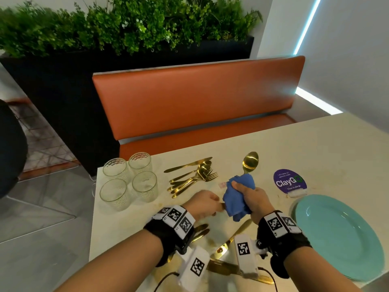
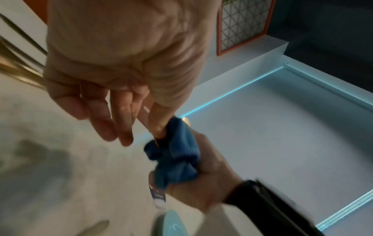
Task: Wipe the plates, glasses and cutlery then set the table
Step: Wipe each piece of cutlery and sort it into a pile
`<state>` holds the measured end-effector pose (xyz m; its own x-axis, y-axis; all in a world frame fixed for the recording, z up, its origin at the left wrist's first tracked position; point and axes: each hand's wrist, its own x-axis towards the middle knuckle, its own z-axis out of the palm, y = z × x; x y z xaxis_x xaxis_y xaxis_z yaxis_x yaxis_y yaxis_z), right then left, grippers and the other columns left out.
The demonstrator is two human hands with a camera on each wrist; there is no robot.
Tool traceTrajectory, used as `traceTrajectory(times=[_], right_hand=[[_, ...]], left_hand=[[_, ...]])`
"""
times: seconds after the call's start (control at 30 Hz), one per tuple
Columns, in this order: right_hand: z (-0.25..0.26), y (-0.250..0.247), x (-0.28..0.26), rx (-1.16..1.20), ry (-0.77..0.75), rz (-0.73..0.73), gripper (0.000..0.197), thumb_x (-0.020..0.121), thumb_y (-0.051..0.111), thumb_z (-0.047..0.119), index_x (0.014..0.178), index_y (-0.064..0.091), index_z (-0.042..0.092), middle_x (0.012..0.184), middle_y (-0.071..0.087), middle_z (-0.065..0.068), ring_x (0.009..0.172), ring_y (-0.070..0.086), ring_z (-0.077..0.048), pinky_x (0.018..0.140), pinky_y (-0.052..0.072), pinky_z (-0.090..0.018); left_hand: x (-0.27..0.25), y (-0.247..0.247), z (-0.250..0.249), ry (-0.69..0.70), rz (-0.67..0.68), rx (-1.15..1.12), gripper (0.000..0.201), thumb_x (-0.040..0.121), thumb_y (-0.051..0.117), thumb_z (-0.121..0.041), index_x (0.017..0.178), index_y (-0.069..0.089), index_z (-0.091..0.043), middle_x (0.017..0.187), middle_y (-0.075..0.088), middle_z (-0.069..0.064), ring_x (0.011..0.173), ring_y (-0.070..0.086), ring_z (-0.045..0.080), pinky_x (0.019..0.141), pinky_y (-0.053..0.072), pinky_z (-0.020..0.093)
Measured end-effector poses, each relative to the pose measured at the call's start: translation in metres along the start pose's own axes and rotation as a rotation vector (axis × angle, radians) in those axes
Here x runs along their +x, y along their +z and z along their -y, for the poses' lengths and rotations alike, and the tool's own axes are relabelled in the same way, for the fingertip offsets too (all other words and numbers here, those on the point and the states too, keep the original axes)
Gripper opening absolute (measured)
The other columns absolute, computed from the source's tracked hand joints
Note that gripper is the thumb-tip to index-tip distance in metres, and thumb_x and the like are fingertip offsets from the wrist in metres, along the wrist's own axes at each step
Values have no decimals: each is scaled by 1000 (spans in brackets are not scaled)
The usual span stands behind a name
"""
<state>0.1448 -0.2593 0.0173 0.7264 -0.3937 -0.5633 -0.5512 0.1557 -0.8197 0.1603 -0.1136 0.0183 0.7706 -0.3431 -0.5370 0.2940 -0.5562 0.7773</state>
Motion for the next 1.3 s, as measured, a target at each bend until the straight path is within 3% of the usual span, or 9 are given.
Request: traceTrajectory(times=[0.13, 0.2, 0.3, 0.4, 0.5, 0.67, 0.87, 1.1, 1.3], right_hand=[[-4, 3, 0, -244, -42, 86, 34, 75, 75, 28, 87, 62, -2, 84, 66, -19, 77, 62, -32, 73, 53, -42], [-5, 14, -2, -439, -80, 143, 32, 74, 75, 33, 77, 62, 4, 85, 68, -17, 78, 64, -31, 74, 54, -40], [-5, 29, 2, -606, -130, 191, 40, 74, 74, 37, 91, 64, 1, 92, 68, -17, 78, 61, -25, 72, 51, -35], [-3, 36, 11, -708, -151, 239, 50, 74, 73, 41, 101, 64, 0, 93, 67, -15, 77, 59, -23, 73, 51, -33], [-4, 39, 17, -867, -154, 304, 52, 72, 73, 47, 99, 65, 4, 89, 64, -10, 80, 59, -22, 71, 49, -30], [-16, 26, 27, -1030, -136, 303, 54, 71, 71, 51, 102, 64, 8, 89, 60, -4, 81, 56, -20, 70, 44, -28], [-16, -22, 45, -988, -95, 210, 47, 74, 72, 45, 99, 68, 6, 99, 69, -12, 92, 64, -26, 83, 53, -36], [-15, -55, 45, -914, -82, 121, 33, 76, 71, 42, 83, 63, 11, 83, 65, -8, 77, 61, -22, 68, 47, -28], [-12, -59, 37, -841, -91, 68, 41, 75, 69, 50, 78, 58, 11, 83, 65, -11, 79, 63, -28, 73, 52, -34]], left_hand=[[13, -22, -7, 49, -223, -91, 21, 89, 58, -17, 110, 62, -20, 105, 62, 2, 92, 57, 16, 80, 48, 27], [22, -23, -14, 43, -185, -152, 10, 91, 57, -22, 98, 64, -19, 92, 63, 0, 79, 57, 12, 71, 47, 24], [36, -24, -16, -23, -112, -232, 16, 91, 56, -14, 76, 58, -20, 76, 56, -2, 64, 50, 7, 59, 43, 19], [53, -29, -9, -73, -123, -289, 17, 89, 58, -10, 75, 56, -19, 80, 58, 2, 66, 53, 11, 62, 46, 20], [69, -37, -7, -63, -327, -272, 15, 87, 60, -22, 75, 62, -13, 91, 65, 12, 83, 58, 25, 79, 47, 33], [93, -63, -4, -84, -460, 367, 33, 97, 44, -33, 107, 66, -10, 109, 66, 9, 104, 59, 28, 89, 44, 35], [127, -68, 32, -128, -274, 1007, 29, 94, 44, -36, 102, 67, -19, 109, 67, 3, 104, 59, 25, 86, 37, 35], [130, -58, 45, 61, -456, 1013, 23, 93, 49, -38, 107, 60, -23, 100, 67, 2, 99, 56, 24, 83, 36, 36], [84, -6, 31, 183, -238, 866, 22, 90, 56, -40, 105, 64, -26, 106, 66, -2, 105, 55, 18, 96, 32, 35]])
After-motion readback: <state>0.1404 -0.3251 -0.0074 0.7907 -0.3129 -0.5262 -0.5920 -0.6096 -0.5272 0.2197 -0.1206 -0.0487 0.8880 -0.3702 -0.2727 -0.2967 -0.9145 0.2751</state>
